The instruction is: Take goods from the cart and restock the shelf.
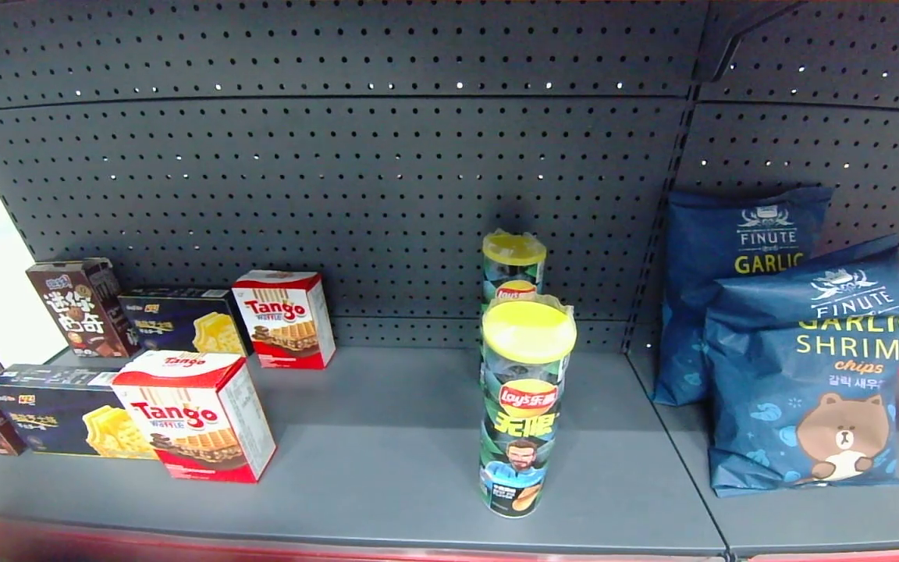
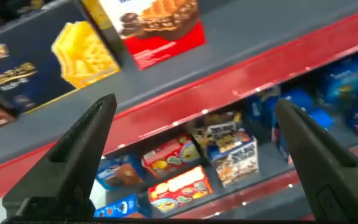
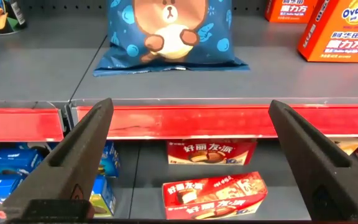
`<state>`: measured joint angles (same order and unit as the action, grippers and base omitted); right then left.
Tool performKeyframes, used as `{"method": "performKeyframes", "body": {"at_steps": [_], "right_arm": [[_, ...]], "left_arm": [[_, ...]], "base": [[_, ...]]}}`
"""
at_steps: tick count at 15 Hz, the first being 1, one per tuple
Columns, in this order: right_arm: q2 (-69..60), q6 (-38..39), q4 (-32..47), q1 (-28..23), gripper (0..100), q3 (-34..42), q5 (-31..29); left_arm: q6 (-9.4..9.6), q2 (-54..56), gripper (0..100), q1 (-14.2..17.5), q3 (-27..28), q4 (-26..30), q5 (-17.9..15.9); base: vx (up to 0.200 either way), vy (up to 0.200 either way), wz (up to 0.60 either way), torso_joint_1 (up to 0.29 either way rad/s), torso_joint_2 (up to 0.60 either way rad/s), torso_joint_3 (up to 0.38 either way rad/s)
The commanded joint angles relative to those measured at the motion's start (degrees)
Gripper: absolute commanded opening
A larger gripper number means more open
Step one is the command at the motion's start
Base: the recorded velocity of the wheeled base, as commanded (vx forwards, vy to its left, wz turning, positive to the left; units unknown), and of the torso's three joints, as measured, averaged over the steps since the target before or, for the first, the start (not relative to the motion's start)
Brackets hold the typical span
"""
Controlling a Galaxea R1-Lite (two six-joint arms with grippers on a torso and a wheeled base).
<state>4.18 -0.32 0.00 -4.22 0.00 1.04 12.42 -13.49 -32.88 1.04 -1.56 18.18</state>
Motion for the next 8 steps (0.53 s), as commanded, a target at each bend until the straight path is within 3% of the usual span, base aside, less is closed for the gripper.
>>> {"method": "performKeyframes", "body": {"at_steps": [1, 2, 3, 6, 7, 8], "right_arm": [[0.3, -0.03, 0.0, 0.0, 100, 0.0, 0.02], [0.3, -0.03, 0.0, 0.0, 100, 0.0, 0.02], [0.3, -0.03, 0.0, 0.0, 100, 0.0, 0.02], [0.3, -0.03, 0.0, 0.0, 100, 0.0, 0.02], [0.3, -0.03, 0.0, 0.0, 100, 0.0, 0.02], [0.3, -0.03, 0.0, 0.0, 100, 0.0, 0.02]], "left_arm": [[1.55, -1.71, 100, 15.83, -1.04, -2.92, -15.72], [1.82, -1.62, 100, 18.73, -1.04, -2.57, -20.9], [2.08, 0.58, 100, 25.93, -0.42, 0.07, -29.87], [1.29, 10.42, 100, 35.51, 0.02, 0.95, -29.6], [1.03, 10.59, 100, 35.25, 0.02, 1.12, -29.25], [0.41, 12.7, 100, 32.97, 0.19, 1.38, -28.37]], "base": [[0.0, 0.0, 0.0, 0.0, 0.0, 0.0], [0.0, 0.0, 0.0, 0.0, 0.0, 0.0], [0.0, 0.0, 0.0, 0.0, 0.0, 0.0], [0.0, 0.0, 0.0, 0.0, 0.0, 0.0], [0.0, 0.0, 0.0, 0.0, 0.0, 0.0], [0.0, 0.0, 0.0, 0.0, 0.0, 0.0]]}}
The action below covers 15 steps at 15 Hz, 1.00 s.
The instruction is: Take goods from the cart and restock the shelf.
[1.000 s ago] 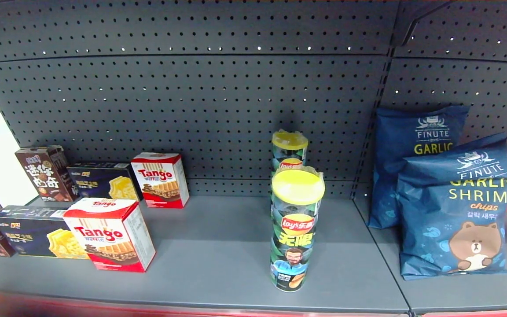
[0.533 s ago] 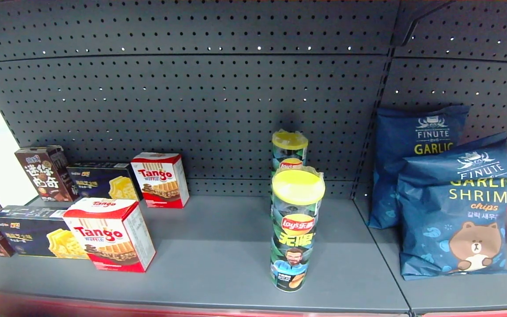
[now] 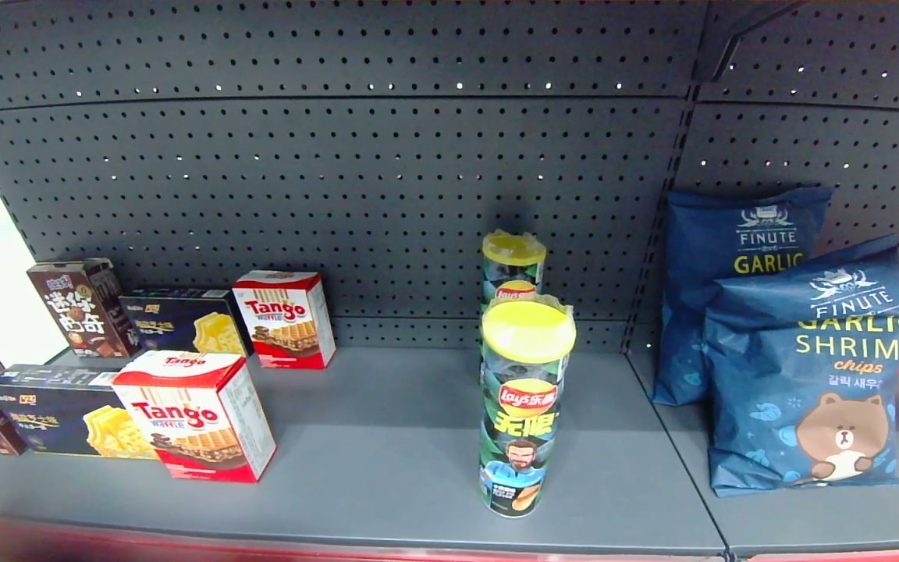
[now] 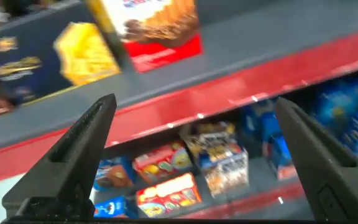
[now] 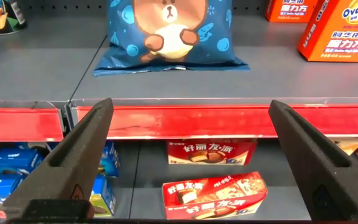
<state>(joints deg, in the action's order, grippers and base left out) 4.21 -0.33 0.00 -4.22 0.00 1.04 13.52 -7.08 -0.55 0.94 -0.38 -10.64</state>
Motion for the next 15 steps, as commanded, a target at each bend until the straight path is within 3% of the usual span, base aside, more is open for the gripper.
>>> {"method": "performKeyframes", "body": {"at_steps": [1, 2, 5, 6, 7, 9, 10, 11, 12, 13, 14, 15], "right_arm": [[0.36, -0.02, 0.0, 0.0, 100, 0.0, 0.02], [0.28, -0.02, 0.0, 0.0, 100, 0.0, 0.02], [0.28, -0.02, 0.0, 0.0, 100, 0.0, 0.02], [0.28, -0.02, 0.0, 0.0, 100, 0.0, 0.02], [0.36, -0.02, 0.0, 0.0, 100, 0.0, 0.02], [0.28, -0.02, 0.0, 0.0, 100, 0.0, 0.02], [0.28, -0.02, 0.0, 0.0, 100, 0.0, 0.02], [0.28, -0.02, 0.0, 0.0, 100, 0.0, 0.02], [0.28, -0.02, 0.0, 0.0, 100, 0.0, 0.02], [0.36, -0.02, 0.0, 0.0, 100, 0.0, 0.02], [0.28, -0.02, 0.0, 0.0, 100, 0.0, 0.02], [0.28, -0.02, 0.0, 0.0, 100, 0.0, 0.02]], "left_arm": [[-1.48, 7.08, 100, 0.37, 0.12, -0.33, 3.0], [-2.36, 7.08, 100, 0.55, 0.03, -0.68, 5.9], [-2.71, 7.08, 100, 0.55, 0.03, -0.76, 5.98], [-6.66, 7.08, 100, 0.55, 0.03, -0.76, 6.07], [-9.21, 7.08, 100, 0.46, 0.03, -0.59, 5.37], [-10.62, 7.08, 100, 0.46, 0.12, -0.24, -1.22], [-9.21, 7.08, 100, 0.46, 0.12, -0.33, -7.64], [-5.26, 7.08, 100, 0.46, 0.12, -0.33, -9.05], [-1.04, 7.08, 100, 0.55, 0.12, -0.33, -7.64], [0.28, 7.08, 100, 0.55, 0.03, -0.59, -4.21], [0.1, 7.08, 100, 0.64, -0.59, -2.17, 3.61], [0.02, 7.08, 100, 0.64, -0.94, -3.14, 3.61]], "base": [[0.0, 0.0, 0.0, 0.0, 0.0, 0.0], [0.0, 0.0, 0.0, 0.0, 0.0, 0.0], [0.0, 0.0, 0.0, 0.0, 0.0, 0.0], [0.0, 0.0, 0.0, 0.0, 0.0, 0.0], [0.0, 0.0, 0.0, 0.0, 0.0, 0.0], [0.0, 0.0, 0.0, 0.0, 0.0, 0.0], [0.0, 0.0, 0.0, 0.0, 0.0, 0.0], [0.0, 0.0, 0.0, 0.0, 0.0, 0.0], [0.0, 0.0, 0.0, 0.0, 0.0, 0.0], [0.0, 0.0, 0.0, 0.0, 0.0, 0.0], [0.0, 0.0, 0.0, 0.0, 0.0, 0.0], [0.0, 0.0, 0.0, 0.0, 0.0, 0.0]]}}
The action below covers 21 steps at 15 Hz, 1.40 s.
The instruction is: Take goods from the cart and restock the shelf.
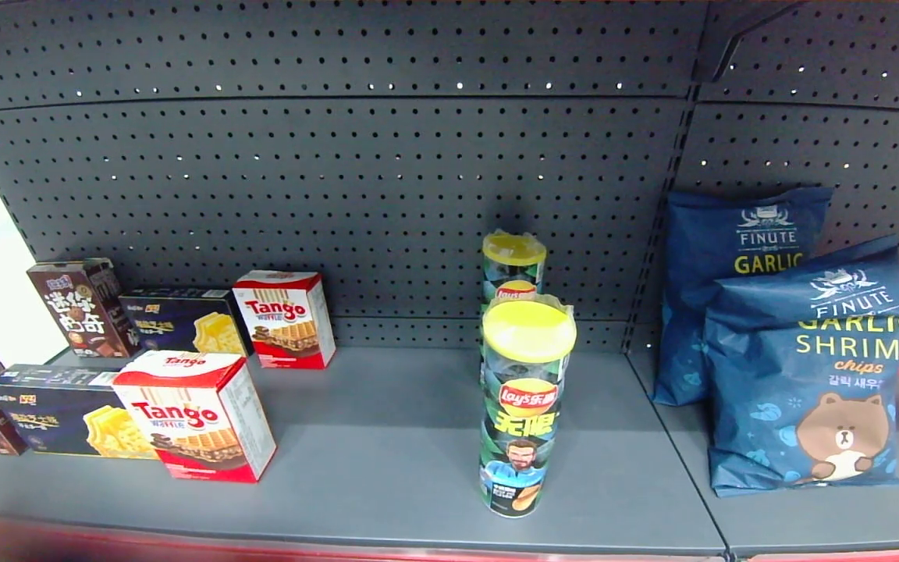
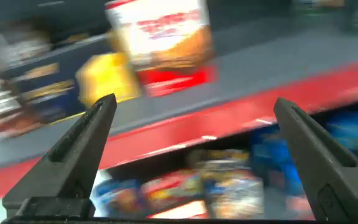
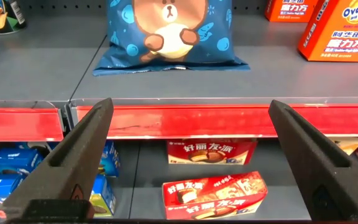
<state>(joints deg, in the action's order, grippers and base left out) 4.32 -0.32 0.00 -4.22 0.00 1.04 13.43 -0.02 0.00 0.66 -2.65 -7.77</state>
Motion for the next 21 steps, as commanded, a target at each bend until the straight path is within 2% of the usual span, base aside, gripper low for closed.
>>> {"method": "performKeyframes", "body": {"at_steps": [1, 2, 3, 4, 5, 6, 7, 9, 12, 14, 19, 21], "right_arm": [[0.25, -0.03, 0.0, 0.0, 100, 0.0, 0.02], [0.17, -0.03, 0.0, 0.0, 100, 0.0, 0.02], [0.17, -0.03, 0.0, 0.0, 100, 0.0, 0.02], [0.17, -0.03, 0.0, 0.0, 100, 0.0, 0.02], [0.17, -0.03, 0.0, 0.0, 100, 0.0, 0.02], [0.25, -0.03, 0.0, 0.0, 100, 0.0, 0.11], [0.25, -0.03, 0.0, 0.0, 100, 0.0, 0.02], [0.25, -0.03, 0.0, 0.0, 100, 0.0, 0.02], [0.17, -0.03, 0.0, 0.0, 100, 0.0, 0.02], [0.25, 0.58, -0.09, 0.09, 100, 0.0, 1.86], [0.25, 0.84, 0.0, 0.0, 100, 0.0, 2.22], [0.25, 0.76, 0.0, 0.0, 100, 0.0, 2.22]], "left_arm": [[0.01, 0.02, 100, 0.09, -0.66, -0.87, 0.82], [-1.74, 0.02, 100, 0.09, -0.66, -0.87, 2.05], [-4.29, 0.02, 100, 0.0, -0.66, -0.78, 5.57], [-8.42, 0.02, 100, 0.0, -0.66, -0.08, 7.06], [-12.2, 0.02, 100, 0.0, -0.66, 2.73, 7.06], [-12.91, 0.02, 100, 0.0, -0.13, 4.05, 6.8], [-12.64, 0.02, 100, -0.09, -0.22, 3.96, 5.3], [-10.97, 0.02, 100, -0.09, -0.31, 3.79, 3.99], [-10.71, 0.02, 100, -0.09, -0.31, 3.88, 2.67], [-10.71, 0.02, 100, -0.09, -0.22, 3.79, 0.29], [-10.18, 0.02, 100, -0.09, -0.48, 3.08, 0.12], [-10.53, 0.02, 100, -0.09, -0.48, 2.73, 0.38]], "base": [[0.0, 0.0, 0.0, 0.0, 0.0, 0.0], [0.0, 0.0, 0.0, 0.0, 0.0, 0.0], [0.0, 0.0, 0.0, 0.0, 0.0, 0.0], [0.0, 0.0, 0.0, 0.0, 0.0, 0.0], [0.0, 0.0, 0.0, 0.0, 0.0, 0.0], [0.0, 0.0, 0.0, 0.0, 0.0, 0.0], [0.0, 0.0, 0.0, 0.0, 0.0, 0.0], [0.0, 0.0, 0.0, 0.0, 0.0, 0.0], [0.0, 0.0, 0.0, 0.0, 0.0, 0.0], [0.0, 0.0, 0.0, 0.0, 0.0, 0.0], [0.0, 0.0, 0.0, 0.0, 0.0, 0.0], [0.0, 0.0, 0.0, 0.0, 0.0, 0.0]]}}
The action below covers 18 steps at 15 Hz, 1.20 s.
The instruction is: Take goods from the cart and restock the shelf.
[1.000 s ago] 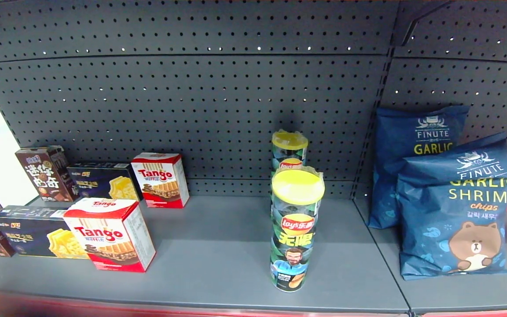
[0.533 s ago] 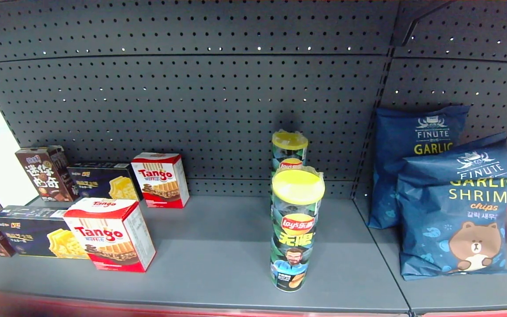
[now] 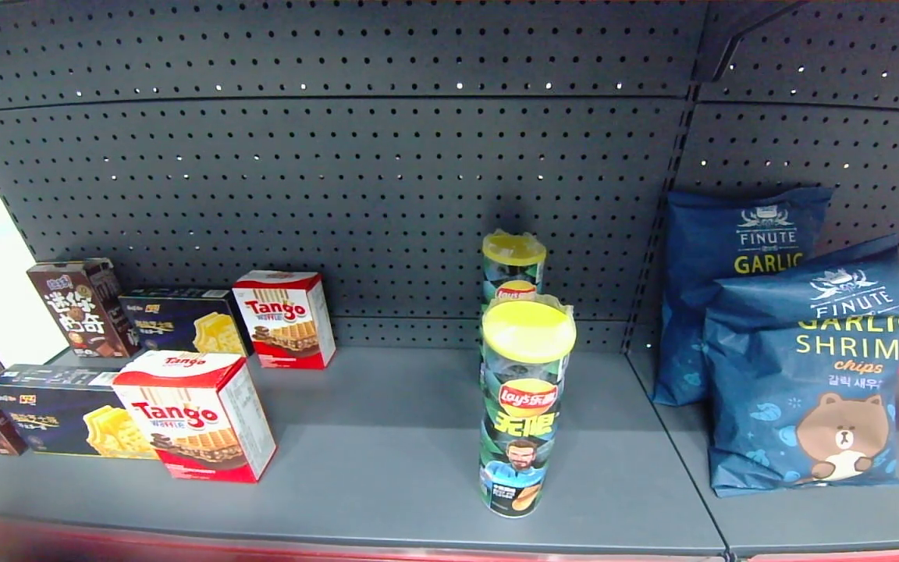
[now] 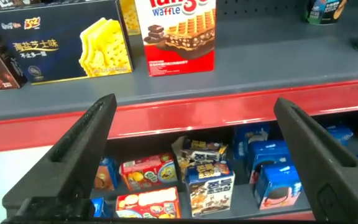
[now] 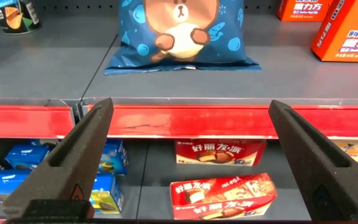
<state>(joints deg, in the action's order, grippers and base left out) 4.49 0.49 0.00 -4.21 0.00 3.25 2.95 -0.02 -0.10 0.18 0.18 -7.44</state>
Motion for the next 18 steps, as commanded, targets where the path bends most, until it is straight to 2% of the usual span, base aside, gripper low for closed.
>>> {"method": "performKeyframes", "body": {"at_steps": [1, 2, 3, 16, 18], "right_arm": [[0.08, -0.05, 0.0, -0.01, 100, 0.0, 0.0], [-0.09, -0.05, 0.0, 0.69, 100, 0.0, -0.09], [-2.64, -0.31, 0.0, 4.82, 100, 0.0, 0.0], [-4.49, -0.31, 0.0, 4.47, 100, 0.0, 0.0], [-4.49, -0.31, 0.0, 4.38, 100, 0.0, 0.0]], "left_arm": [[0.13, 0.02, 100, 0.01, -0.09, -0.09, -0.12], [0.3, 0.02, 100, 0.01, -0.01, -0.09, -0.3], [0.21, 0.02, 100, 0.01, -0.01, -0.01, -0.3], [0.39, 0.02, 100, 0.01, -0.09, -0.09, -0.12], [0.04, 0.02, 100, 0.01, -0.09, -0.09, -0.03]], "base": [[0.0, 0.0, 0.0, 0.0, 0.0, 0.0], [0.0, 0.0, 0.0, 0.0, 0.0, 0.0], [0.0, 0.0, 0.0, 0.0, 0.0, 0.0], [0.0, 0.0, 0.0, 0.0, 0.0, 0.0], [-0.1, 0.0, 0.0, 0.001, 0.0, -0.001]]}}
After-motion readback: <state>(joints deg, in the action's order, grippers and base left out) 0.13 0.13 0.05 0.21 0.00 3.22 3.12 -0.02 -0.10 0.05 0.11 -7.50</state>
